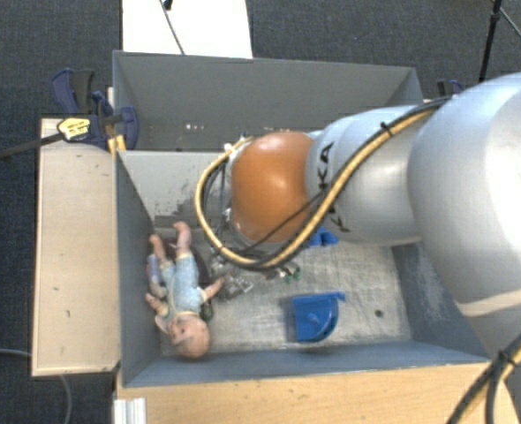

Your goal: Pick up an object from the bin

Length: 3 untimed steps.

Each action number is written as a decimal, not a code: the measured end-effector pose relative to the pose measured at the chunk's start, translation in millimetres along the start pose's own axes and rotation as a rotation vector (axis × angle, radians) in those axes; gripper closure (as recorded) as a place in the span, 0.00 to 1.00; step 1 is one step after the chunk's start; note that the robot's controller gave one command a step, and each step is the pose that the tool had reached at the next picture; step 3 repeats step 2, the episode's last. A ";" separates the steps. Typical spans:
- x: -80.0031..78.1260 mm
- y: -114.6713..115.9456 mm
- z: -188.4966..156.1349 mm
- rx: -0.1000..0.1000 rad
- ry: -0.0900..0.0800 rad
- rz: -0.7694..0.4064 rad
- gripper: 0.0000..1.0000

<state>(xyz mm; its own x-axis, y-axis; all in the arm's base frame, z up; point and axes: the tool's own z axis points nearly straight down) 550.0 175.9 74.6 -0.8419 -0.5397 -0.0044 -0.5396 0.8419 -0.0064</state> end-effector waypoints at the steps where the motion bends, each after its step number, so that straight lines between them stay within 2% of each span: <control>1: 0.3 1.3 0.3 0.000 -0.001 -0.104 1.00; 3: 1.0 1.6 -1.3 -0.002 0.001 -0.149 1.00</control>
Offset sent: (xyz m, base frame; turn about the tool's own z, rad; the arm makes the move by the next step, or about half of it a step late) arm 0.0001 0.0000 0.0234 0.0000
